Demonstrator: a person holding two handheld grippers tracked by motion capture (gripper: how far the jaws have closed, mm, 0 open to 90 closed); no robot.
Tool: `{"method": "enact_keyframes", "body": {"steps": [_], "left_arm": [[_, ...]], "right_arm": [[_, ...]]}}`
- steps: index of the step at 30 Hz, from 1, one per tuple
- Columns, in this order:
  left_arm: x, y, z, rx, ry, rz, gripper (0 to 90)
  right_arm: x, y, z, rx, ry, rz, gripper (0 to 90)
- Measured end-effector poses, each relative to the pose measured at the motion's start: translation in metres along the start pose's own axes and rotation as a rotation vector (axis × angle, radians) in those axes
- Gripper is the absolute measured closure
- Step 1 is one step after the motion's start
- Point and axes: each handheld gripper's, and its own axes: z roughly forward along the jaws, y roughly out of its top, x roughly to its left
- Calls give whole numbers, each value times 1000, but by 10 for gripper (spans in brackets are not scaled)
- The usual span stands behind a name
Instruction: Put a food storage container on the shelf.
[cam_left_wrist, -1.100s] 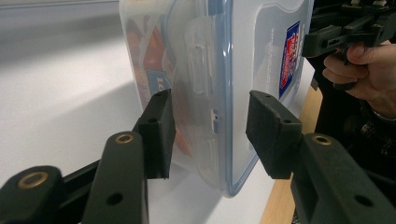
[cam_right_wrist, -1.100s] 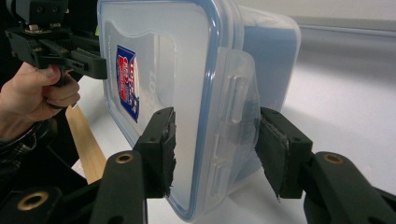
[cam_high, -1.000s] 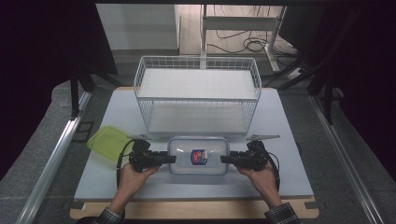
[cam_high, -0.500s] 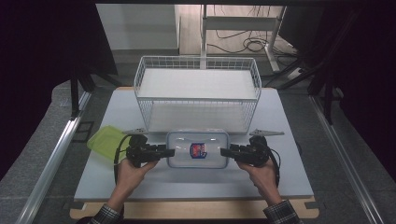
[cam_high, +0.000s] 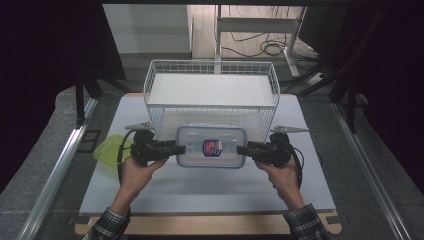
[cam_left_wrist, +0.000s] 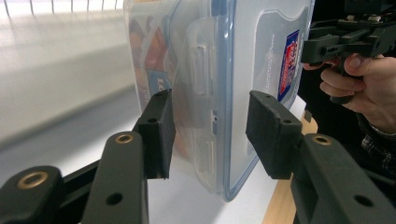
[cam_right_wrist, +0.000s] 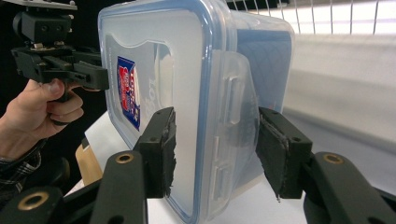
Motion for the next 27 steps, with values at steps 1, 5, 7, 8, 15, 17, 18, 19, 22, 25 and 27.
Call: {"method": "enact_keyframes", "body": {"steps": [1, 5, 7, 8, 15, 17, 18, 19, 22, 25, 27], "left_arm": [[-1, 4, -1, 0, 3, 3, 529], [-5, 17, -6, -6, 11, 17, 529], [-6, 22, -8, -9, 13, 24, 529], [-7, 25, -9, -12, 12, 28, 529], [-7, 51, -18, -38, 14, 32, 529], [-7, 56, -19, -40, 16, 34, 529], [-6, 60, -20, -43, 16, 39, 529], [-6, 65, -21, -46, 17, 38, 529], [-4, 76, -24, -56, 15, 42, 529], [-2, 88, -27, -62, 13, 45, 530], [-1, 96, -28, -65, 11, 49, 529]], "right_arm": [[1, 6, -1, -8, 0, 0, 497], [2, 14, -3, -19, 4, 1, 497], [3, 18, -4, -25, 5, -6, 497], [4, 21, -5, -26, 5, -9, 497], [9, 50, -9, -40, 0, -33, 497], [10, 55, -9, -41, 0, -35, 497], [10, 60, -9, -42, 0, -36, 497], [10, 63, -9, -45, -1, -38, 498], [11, 81, -8, -55, -1, -47, 497], [12, 93, -9, -60, -5, -54, 497], [12, 97, -9, -61, -6, -56, 497]]}}
